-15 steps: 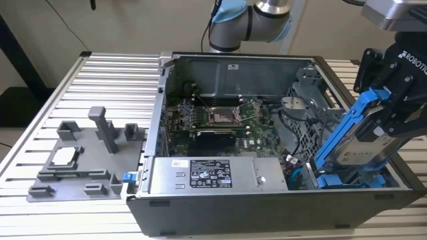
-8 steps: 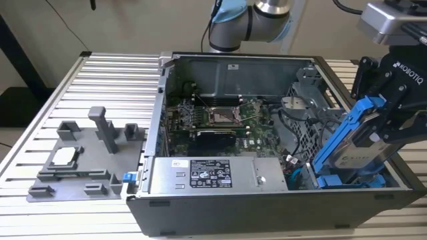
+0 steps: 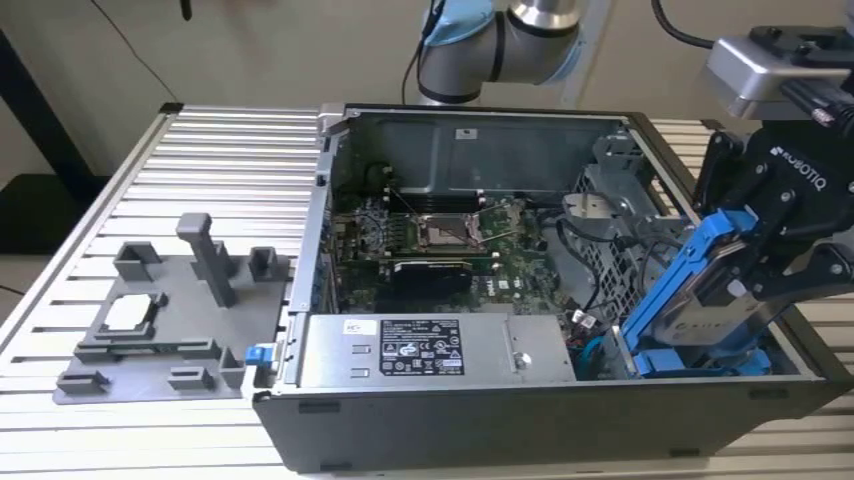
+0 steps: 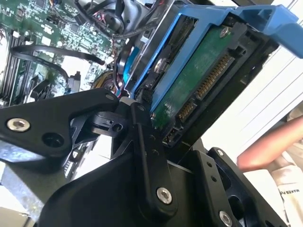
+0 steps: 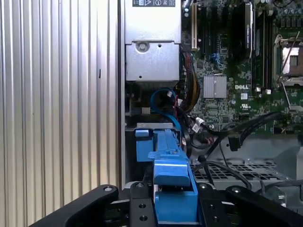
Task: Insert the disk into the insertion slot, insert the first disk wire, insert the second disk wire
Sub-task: 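Insert the disk into the insertion slot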
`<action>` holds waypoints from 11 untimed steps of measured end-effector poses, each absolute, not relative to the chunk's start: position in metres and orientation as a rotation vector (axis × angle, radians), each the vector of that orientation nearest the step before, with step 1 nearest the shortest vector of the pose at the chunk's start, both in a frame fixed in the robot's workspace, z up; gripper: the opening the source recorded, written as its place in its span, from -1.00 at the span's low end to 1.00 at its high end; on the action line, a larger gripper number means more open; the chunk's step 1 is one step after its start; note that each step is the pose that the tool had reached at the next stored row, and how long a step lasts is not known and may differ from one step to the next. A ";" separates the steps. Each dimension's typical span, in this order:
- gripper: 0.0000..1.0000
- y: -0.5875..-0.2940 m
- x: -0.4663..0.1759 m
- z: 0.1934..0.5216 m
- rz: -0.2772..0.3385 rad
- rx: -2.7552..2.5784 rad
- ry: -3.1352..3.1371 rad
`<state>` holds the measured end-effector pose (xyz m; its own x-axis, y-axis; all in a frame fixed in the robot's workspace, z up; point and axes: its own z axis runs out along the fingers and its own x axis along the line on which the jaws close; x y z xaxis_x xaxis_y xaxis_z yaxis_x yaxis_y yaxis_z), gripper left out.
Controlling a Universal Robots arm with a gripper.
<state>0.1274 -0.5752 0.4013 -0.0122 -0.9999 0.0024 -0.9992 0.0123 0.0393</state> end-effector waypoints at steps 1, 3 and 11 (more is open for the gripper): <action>-0.35 -0.575 0.127 0.399 -0.041 2.187 -2.214; -0.35 -0.575 0.127 0.396 -0.041 2.187 -2.213; -0.35 -0.575 0.127 0.381 -0.041 2.188 -2.213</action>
